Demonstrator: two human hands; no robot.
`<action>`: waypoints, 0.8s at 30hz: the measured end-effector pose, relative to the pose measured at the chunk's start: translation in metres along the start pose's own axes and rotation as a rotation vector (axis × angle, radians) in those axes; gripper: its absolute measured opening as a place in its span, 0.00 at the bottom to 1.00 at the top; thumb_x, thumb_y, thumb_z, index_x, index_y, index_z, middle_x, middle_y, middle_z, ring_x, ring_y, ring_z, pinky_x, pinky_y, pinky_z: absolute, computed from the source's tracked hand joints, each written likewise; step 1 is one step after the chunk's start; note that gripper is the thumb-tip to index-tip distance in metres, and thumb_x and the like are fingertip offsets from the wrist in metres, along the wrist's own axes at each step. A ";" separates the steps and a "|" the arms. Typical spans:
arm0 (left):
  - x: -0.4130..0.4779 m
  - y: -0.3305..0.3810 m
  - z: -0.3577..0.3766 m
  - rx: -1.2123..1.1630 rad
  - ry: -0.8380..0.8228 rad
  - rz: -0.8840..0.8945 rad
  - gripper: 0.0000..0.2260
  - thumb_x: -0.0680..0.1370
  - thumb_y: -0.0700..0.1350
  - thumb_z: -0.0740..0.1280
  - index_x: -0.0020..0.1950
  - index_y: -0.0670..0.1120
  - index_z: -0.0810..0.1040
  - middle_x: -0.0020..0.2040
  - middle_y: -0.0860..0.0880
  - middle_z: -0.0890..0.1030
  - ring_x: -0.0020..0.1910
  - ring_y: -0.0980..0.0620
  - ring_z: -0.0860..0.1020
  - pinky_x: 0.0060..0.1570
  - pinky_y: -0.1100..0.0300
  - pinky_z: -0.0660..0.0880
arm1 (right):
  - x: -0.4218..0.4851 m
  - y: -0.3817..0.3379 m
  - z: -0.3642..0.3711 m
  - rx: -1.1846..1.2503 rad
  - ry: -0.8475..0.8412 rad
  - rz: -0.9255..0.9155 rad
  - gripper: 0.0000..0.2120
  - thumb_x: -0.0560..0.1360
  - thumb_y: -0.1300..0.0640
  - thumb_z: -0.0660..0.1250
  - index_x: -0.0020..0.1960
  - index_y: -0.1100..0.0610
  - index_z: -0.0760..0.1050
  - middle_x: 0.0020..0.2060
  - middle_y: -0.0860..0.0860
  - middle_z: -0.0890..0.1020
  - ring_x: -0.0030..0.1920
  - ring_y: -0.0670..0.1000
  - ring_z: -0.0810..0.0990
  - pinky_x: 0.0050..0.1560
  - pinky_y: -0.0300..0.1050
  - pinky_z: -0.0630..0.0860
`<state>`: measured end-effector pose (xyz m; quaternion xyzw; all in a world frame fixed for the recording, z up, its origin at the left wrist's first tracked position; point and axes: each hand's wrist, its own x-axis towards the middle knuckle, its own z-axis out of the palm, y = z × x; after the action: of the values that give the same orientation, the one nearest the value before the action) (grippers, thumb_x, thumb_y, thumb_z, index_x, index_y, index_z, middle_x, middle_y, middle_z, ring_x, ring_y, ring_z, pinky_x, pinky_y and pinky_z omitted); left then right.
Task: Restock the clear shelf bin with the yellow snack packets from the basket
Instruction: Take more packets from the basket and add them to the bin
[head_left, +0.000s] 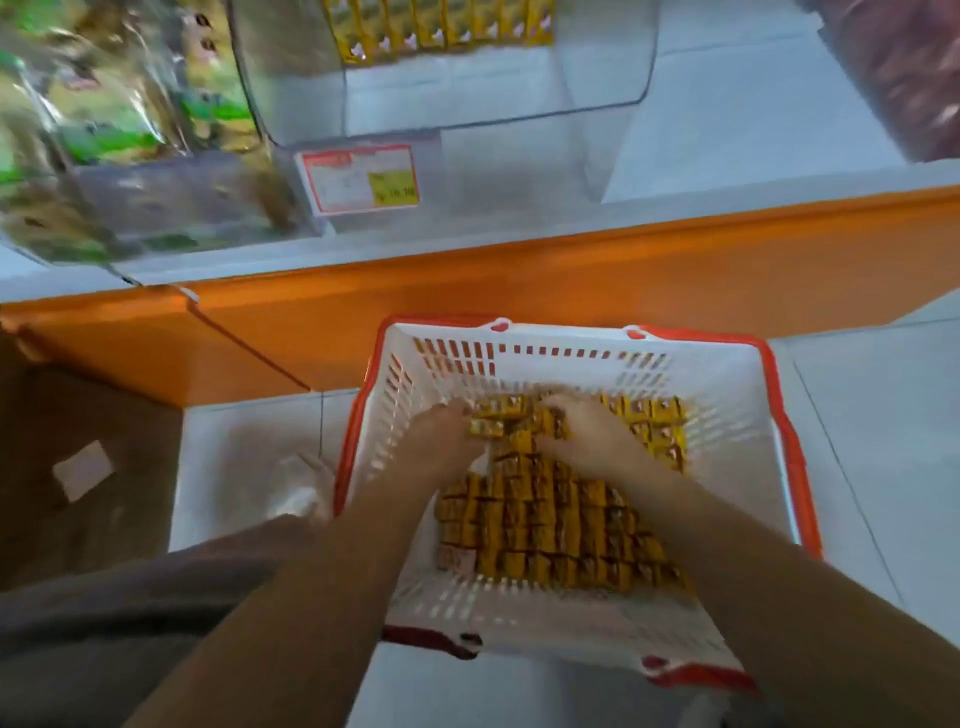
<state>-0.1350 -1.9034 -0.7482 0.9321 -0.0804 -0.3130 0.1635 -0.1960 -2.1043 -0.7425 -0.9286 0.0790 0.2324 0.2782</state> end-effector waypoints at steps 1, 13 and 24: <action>0.013 -0.005 0.008 -0.009 0.023 -0.004 0.22 0.76 0.49 0.71 0.70 0.50 0.74 0.64 0.45 0.79 0.62 0.42 0.78 0.58 0.51 0.74 | 0.006 0.002 0.012 0.001 0.033 0.026 0.28 0.76 0.45 0.70 0.72 0.53 0.70 0.71 0.53 0.71 0.71 0.55 0.69 0.68 0.50 0.69; 0.085 -0.029 0.070 0.044 0.026 0.050 0.28 0.74 0.51 0.75 0.71 0.47 0.70 0.62 0.42 0.79 0.61 0.39 0.77 0.57 0.44 0.77 | 0.040 0.014 0.075 -0.196 0.224 0.160 0.30 0.73 0.30 0.63 0.67 0.47 0.72 0.60 0.55 0.74 0.63 0.58 0.72 0.60 0.54 0.74; 0.054 -0.019 0.061 -0.503 -0.269 0.028 0.24 0.79 0.46 0.72 0.74 0.48 0.71 0.65 0.47 0.77 0.55 0.50 0.77 0.45 0.60 0.73 | 0.054 0.027 0.043 -0.232 -0.113 0.006 0.30 0.73 0.40 0.69 0.73 0.45 0.69 0.44 0.47 0.79 0.50 0.53 0.76 0.63 0.53 0.71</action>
<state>-0.1284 -1.9147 -0.8311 0.8111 -0.0341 -0.4419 0.3816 -0.1730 -2.1041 -0.8131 -0.9397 0.0387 0.2930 0.1723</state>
